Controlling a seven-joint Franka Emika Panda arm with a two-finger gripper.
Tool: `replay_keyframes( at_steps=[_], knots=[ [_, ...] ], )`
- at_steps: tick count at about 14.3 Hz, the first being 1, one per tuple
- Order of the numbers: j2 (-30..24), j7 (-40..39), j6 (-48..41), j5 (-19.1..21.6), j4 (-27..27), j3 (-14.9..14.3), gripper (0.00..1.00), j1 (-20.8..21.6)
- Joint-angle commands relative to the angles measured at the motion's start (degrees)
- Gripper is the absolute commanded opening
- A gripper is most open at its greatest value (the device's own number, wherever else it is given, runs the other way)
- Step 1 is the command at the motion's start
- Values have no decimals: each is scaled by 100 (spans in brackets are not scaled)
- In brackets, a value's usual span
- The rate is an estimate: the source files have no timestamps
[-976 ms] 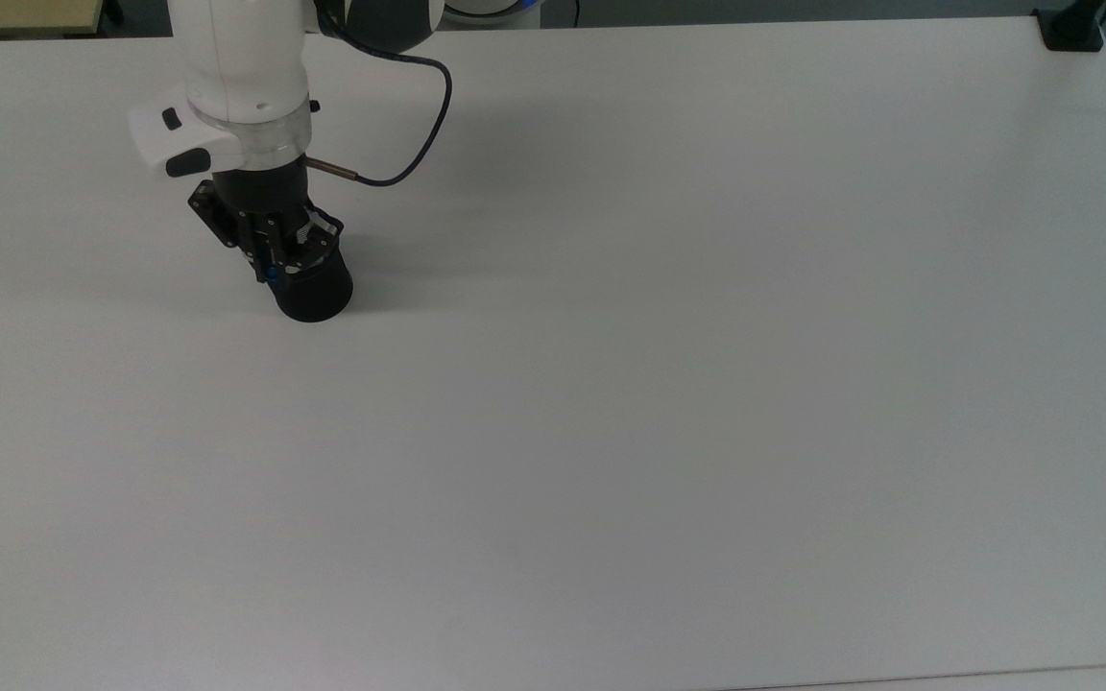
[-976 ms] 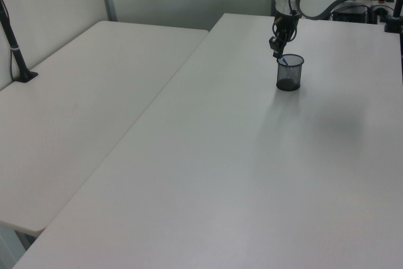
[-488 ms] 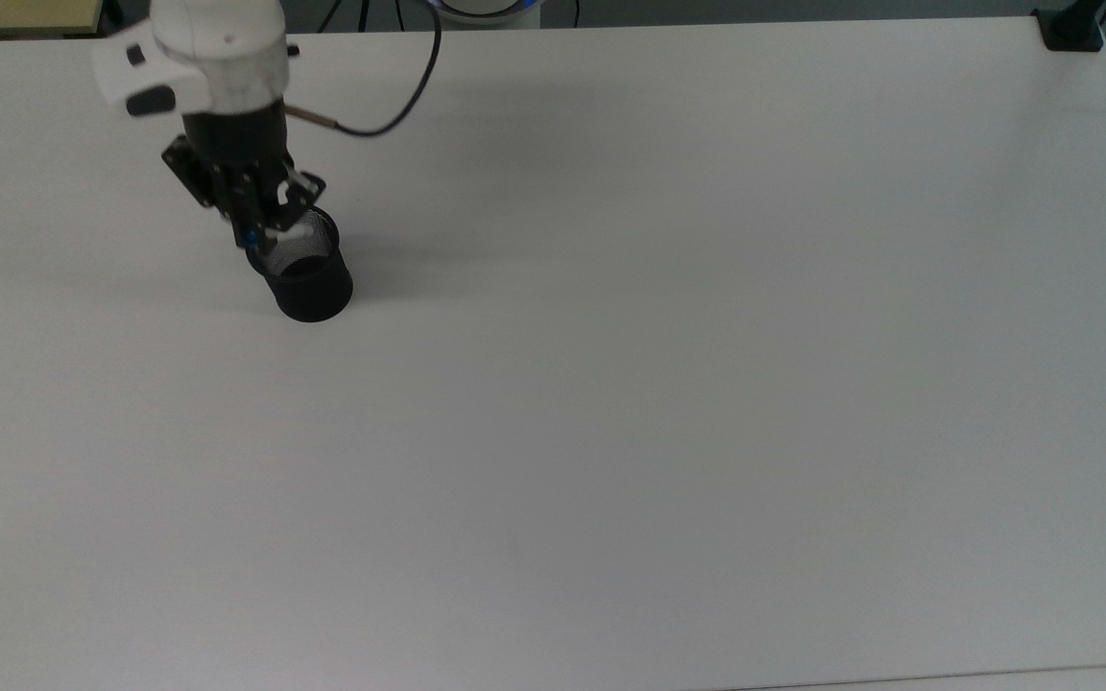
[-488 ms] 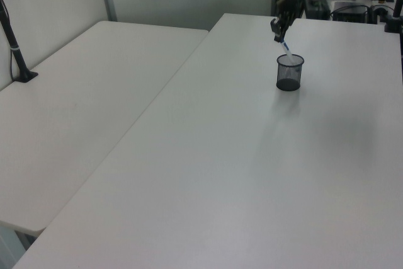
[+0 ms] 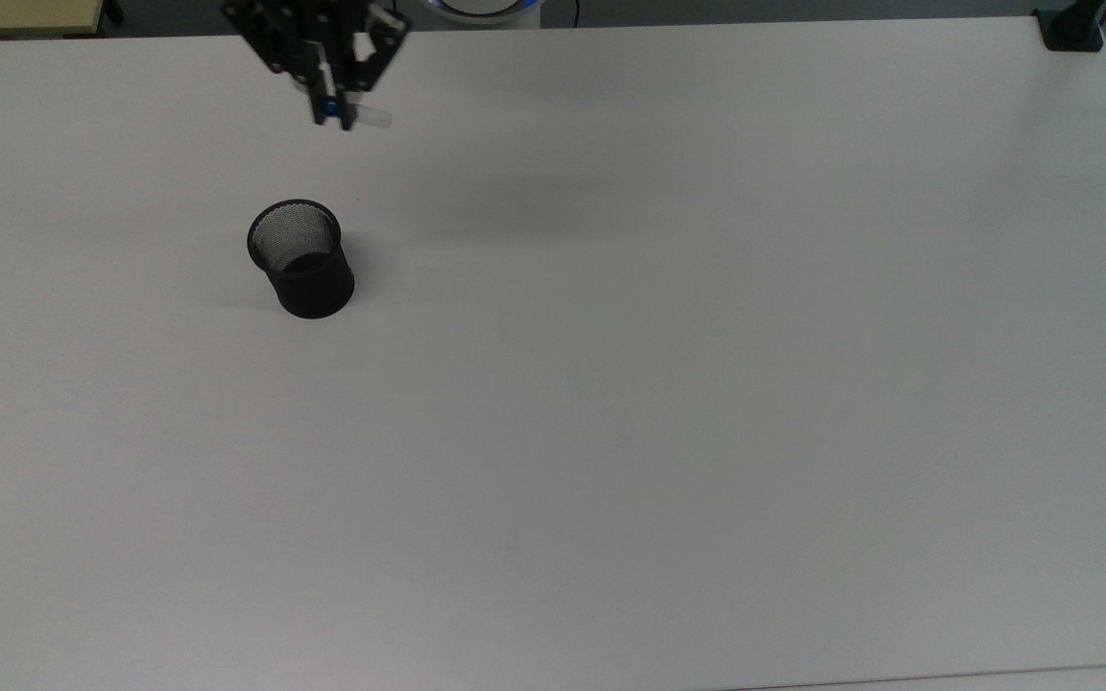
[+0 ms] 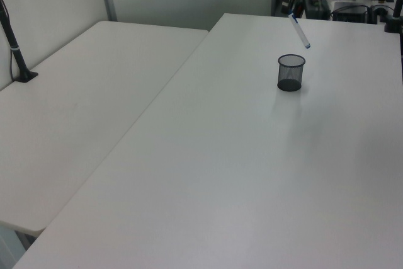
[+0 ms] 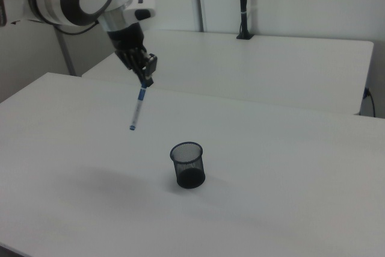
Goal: Remove the marker
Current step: 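Carry the marker away from the cup and lower it to the table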
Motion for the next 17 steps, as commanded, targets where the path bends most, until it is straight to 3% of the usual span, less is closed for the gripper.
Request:
replay_keyframes(
  at_steps=[1,6,13,14,15,16,17],
  knots=[
    [742,7,-3,184,-74,348,1,156],
    [1543,-46,172,247,-47,340,1,614],
    [2492,270,1480,141,-91,331,2,983],
    [2563,375,1665,132,-100,331,6,1027],
    [2633,454,1771,89,-100,331,11,1115],
    [2660,594,1833,-34,-100,331,22,1141],
    [2677,822,1842,-174,-100,331,69,1133]
  ],
)
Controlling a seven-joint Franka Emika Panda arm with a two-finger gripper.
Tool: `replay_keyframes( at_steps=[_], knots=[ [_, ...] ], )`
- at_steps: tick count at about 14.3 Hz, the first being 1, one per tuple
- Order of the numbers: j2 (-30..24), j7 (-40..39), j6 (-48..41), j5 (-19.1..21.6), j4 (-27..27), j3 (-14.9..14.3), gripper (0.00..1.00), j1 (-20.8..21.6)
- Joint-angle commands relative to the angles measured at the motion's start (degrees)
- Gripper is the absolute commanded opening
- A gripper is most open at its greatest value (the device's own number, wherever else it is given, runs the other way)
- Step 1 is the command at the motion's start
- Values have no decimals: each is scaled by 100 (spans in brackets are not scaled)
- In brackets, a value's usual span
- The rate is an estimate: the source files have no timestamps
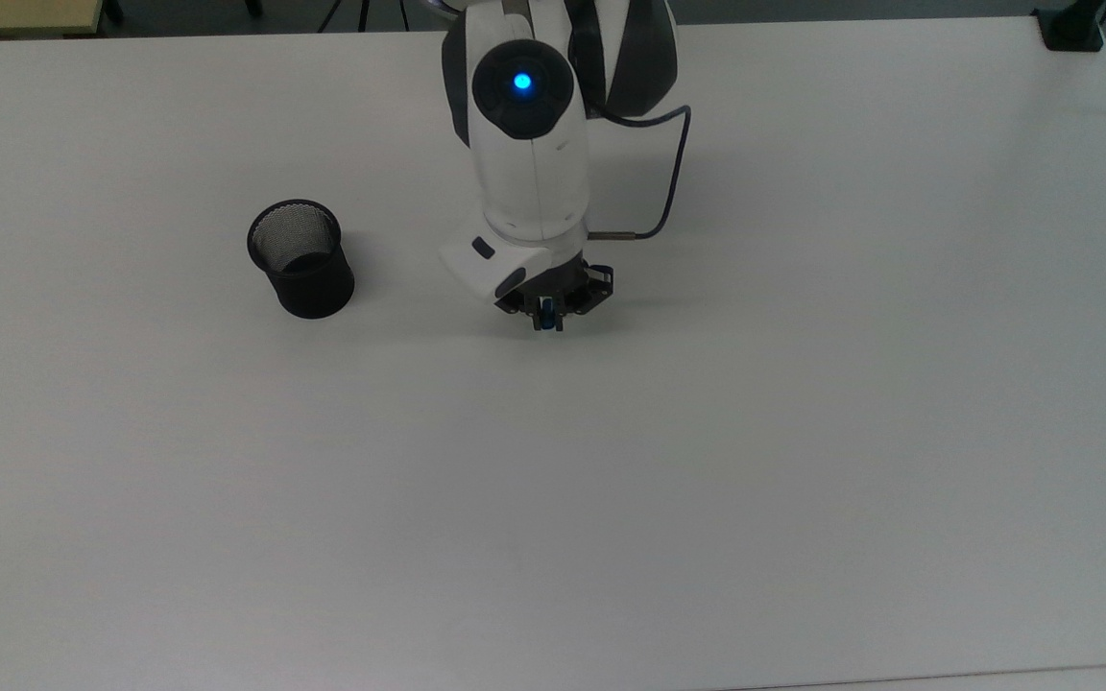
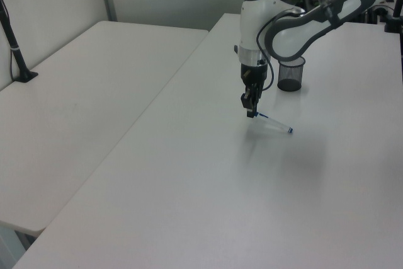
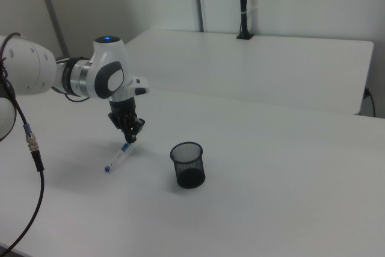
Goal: Remove the marker
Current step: 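Carry the marker away from the cup and lower it to the table, then open the gripper to release the marker on the table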
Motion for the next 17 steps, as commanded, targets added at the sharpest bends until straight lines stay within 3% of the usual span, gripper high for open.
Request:
replay_keyframes(
  at_steps=[1,2,4,14,17],
  knots=[
    [115,626,217,-306,26,-59,95,164],
    [89,662,199,-368,35,-59,100,155],
    [2,680,173,-500,52,-59,100,137],
    [-1975,733,-1970,-500,157,-120,100,-205],
    [-2538,444,-3287,-124,579,-803,100,-206]
  ],
)
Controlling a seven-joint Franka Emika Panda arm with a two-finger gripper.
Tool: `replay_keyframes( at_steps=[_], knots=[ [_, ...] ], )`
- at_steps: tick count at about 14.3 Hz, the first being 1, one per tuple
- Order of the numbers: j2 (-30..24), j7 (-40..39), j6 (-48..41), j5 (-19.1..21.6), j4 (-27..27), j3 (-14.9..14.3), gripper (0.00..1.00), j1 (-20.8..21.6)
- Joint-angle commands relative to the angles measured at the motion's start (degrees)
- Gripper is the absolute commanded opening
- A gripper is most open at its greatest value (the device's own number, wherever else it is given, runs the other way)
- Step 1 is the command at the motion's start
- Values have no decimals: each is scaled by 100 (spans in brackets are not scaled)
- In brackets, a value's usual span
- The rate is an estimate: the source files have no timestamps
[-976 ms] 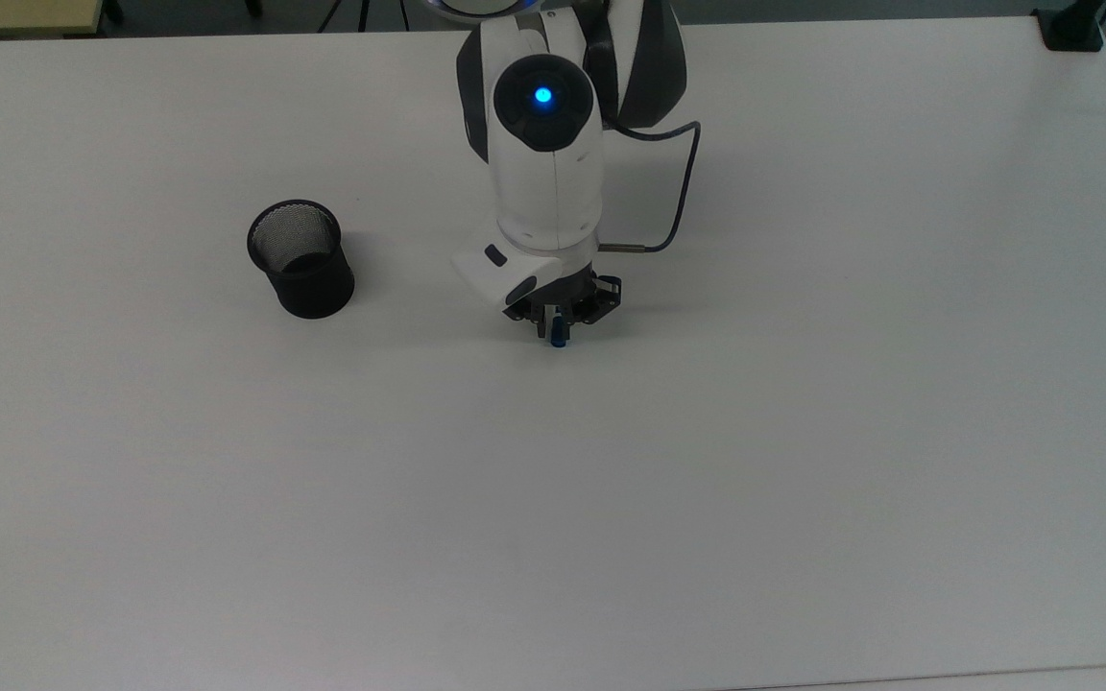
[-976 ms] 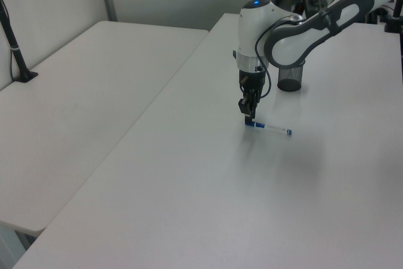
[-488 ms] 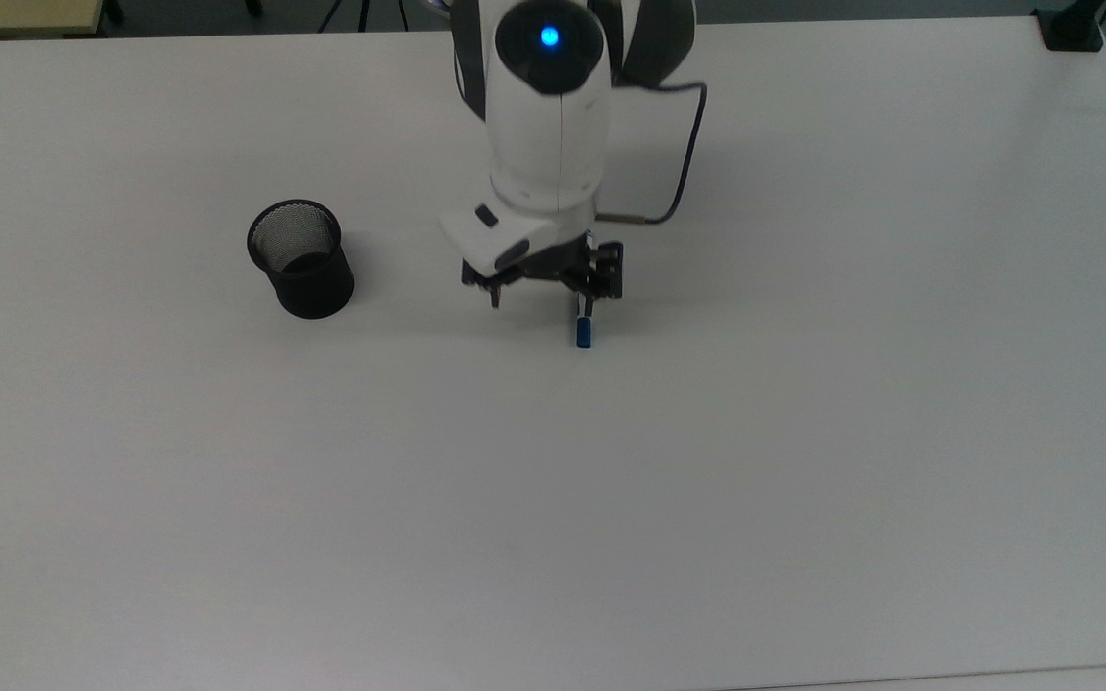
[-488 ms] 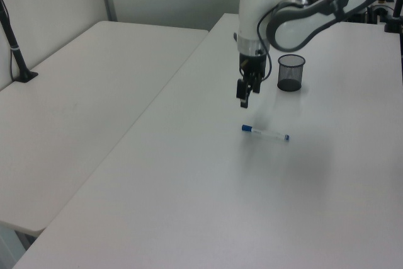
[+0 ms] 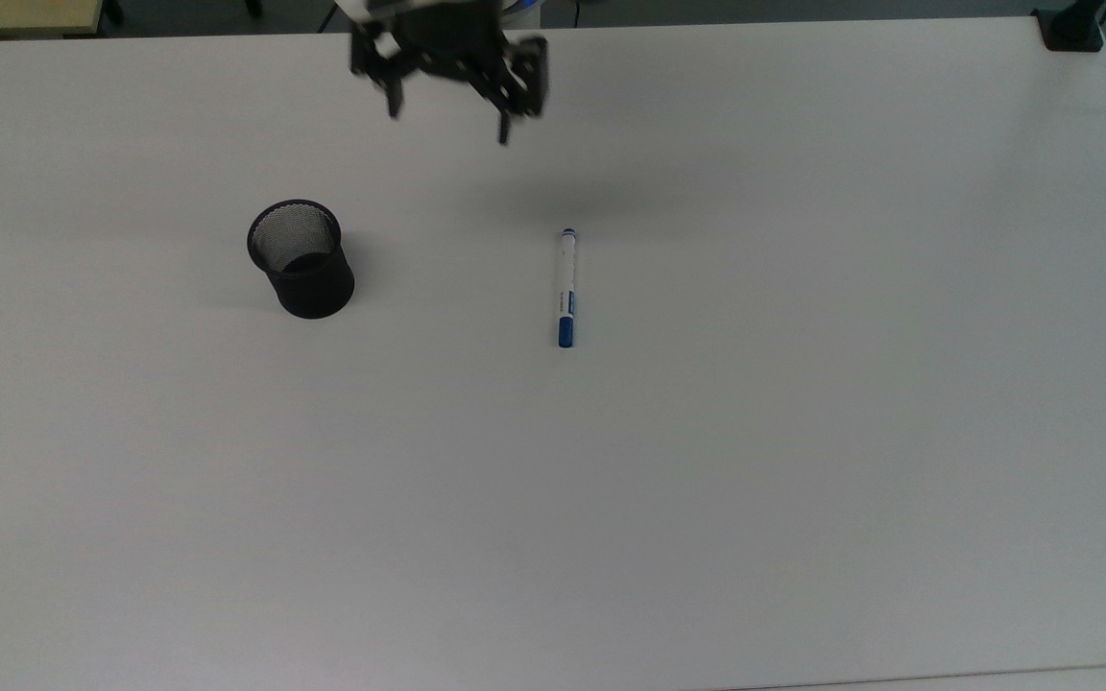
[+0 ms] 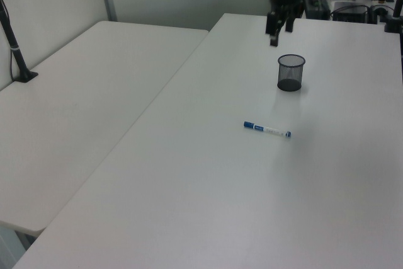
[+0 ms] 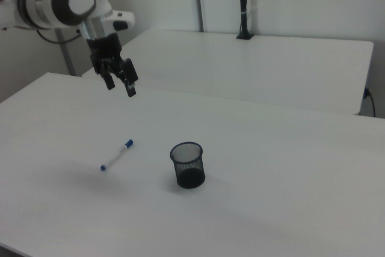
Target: Remove the marker
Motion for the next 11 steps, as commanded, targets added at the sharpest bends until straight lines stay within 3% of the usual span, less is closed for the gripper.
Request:
replay_keyframes(
  at_steps=[1,3,9,11],
  knots=[
    [-477,-205,-784,522,195,-757,100,116],
    [-645,-485,-828,884,177,-1163,100,257],
    [-584,-1575,-575,736,195,-1147,100,143],
    [-540,-1586,-354,674,195,-1138,100,143]
  ],
)
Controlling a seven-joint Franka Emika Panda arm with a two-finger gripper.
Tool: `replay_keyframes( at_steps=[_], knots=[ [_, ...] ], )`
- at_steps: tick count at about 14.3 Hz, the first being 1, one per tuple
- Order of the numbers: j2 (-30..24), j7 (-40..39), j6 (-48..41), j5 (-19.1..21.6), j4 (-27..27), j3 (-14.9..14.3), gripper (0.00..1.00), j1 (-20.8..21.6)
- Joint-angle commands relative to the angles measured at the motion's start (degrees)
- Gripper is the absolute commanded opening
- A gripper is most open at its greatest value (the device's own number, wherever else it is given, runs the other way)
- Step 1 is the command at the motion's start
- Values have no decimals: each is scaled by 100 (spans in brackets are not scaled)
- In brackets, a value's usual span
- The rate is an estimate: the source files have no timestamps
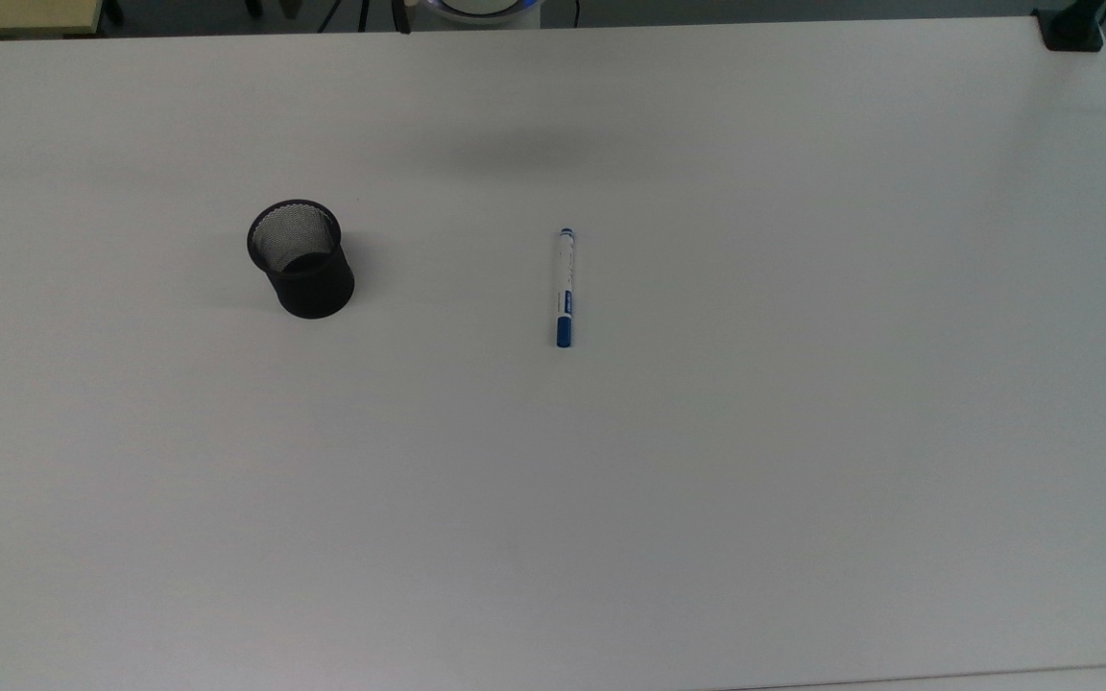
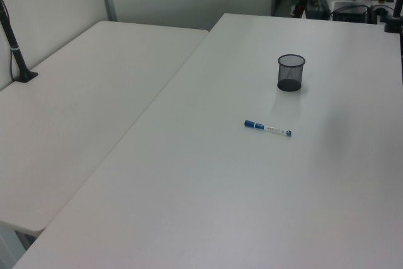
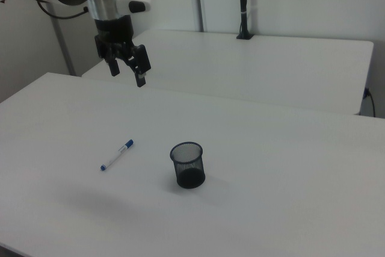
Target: Remove the marker
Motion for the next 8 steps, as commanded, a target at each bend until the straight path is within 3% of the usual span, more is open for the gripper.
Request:
replay_keyframes(
  at_steps=[1,8],
  knots=[
    [57,-232,327,-147,-2,-39,100,80],
    [110,-285,353,-341,-2,-13,100,80]
  ],
)
